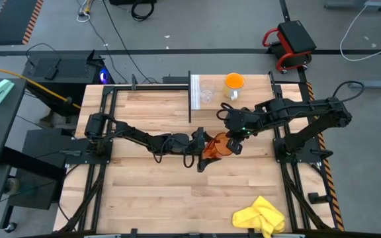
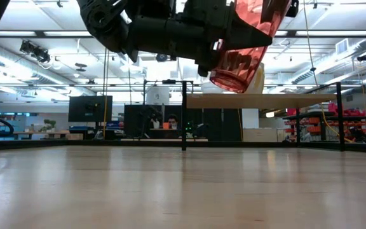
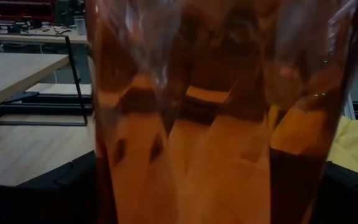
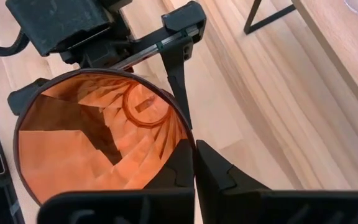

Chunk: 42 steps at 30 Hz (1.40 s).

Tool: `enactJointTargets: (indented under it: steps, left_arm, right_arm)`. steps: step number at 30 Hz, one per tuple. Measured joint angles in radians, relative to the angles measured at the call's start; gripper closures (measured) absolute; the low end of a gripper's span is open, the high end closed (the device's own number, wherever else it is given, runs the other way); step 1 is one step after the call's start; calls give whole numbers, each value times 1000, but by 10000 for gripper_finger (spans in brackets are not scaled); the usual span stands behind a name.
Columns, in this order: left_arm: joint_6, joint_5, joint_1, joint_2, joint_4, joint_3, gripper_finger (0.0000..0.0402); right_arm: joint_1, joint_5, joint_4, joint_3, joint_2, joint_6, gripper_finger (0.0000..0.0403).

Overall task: Stack small to large cups/mugs on shelf
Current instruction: Put the brown cup on the shelf

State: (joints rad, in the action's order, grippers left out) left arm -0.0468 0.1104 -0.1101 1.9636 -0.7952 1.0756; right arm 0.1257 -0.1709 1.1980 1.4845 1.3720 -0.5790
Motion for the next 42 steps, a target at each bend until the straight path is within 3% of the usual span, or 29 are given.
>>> enactJointTargets:
  steps: [24, 28, 42]
  left_arm:
    - [-20, -11, 18, 2, -26, 6, 28]
    - [-28, -87, 52, 7, 64, 73, 28]
    - [-6, -173, 152, 188, 258, 438, 28]
  right_arm:
    - [12, -86, 70, 32, -7, 33, 403]
    - [1, -113, 98, 32, -30, 33, 403]
    - [-99, -177, 237, 36, -103, 37, 403]
